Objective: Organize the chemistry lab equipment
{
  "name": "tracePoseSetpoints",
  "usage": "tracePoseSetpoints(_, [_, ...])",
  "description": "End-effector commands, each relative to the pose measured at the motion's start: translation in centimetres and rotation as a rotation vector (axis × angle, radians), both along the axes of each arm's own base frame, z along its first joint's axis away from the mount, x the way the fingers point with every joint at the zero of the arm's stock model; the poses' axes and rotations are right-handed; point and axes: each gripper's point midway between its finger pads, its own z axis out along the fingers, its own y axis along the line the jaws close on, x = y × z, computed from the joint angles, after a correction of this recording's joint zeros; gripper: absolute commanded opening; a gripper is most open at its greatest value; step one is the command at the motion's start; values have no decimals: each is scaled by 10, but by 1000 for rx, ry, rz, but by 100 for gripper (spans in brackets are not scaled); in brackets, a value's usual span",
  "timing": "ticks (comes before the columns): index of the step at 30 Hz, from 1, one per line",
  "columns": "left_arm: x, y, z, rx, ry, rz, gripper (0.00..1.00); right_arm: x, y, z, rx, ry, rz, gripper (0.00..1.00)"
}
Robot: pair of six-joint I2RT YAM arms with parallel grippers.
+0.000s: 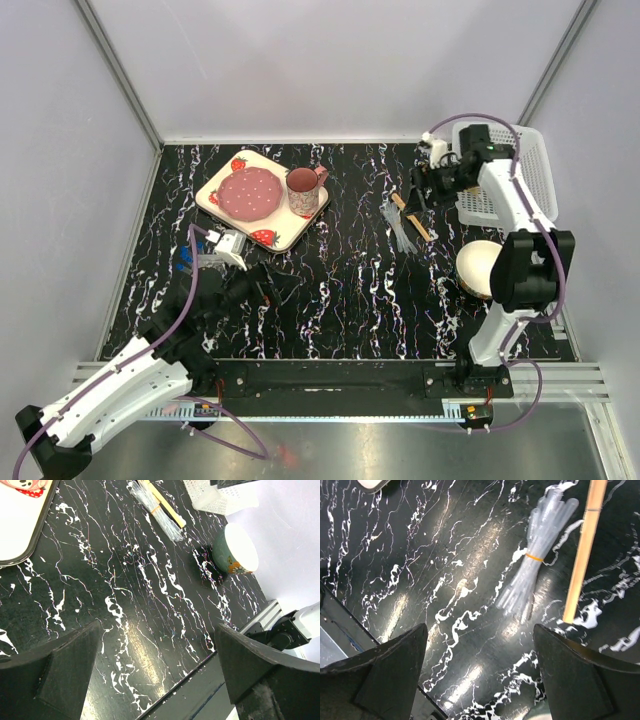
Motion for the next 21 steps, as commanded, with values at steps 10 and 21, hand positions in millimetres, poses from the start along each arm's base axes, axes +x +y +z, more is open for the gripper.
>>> tracePoseSetpoints(10, [5, -1, 16, -28, -10, 24, 99, 29, 17, -112, -324, 104, -17, 81])
tracePoseSetpoints(21, [10, -5, 15, -23, 7, 27, 99, 29, 15, -149, -390, 159, -37, 53])
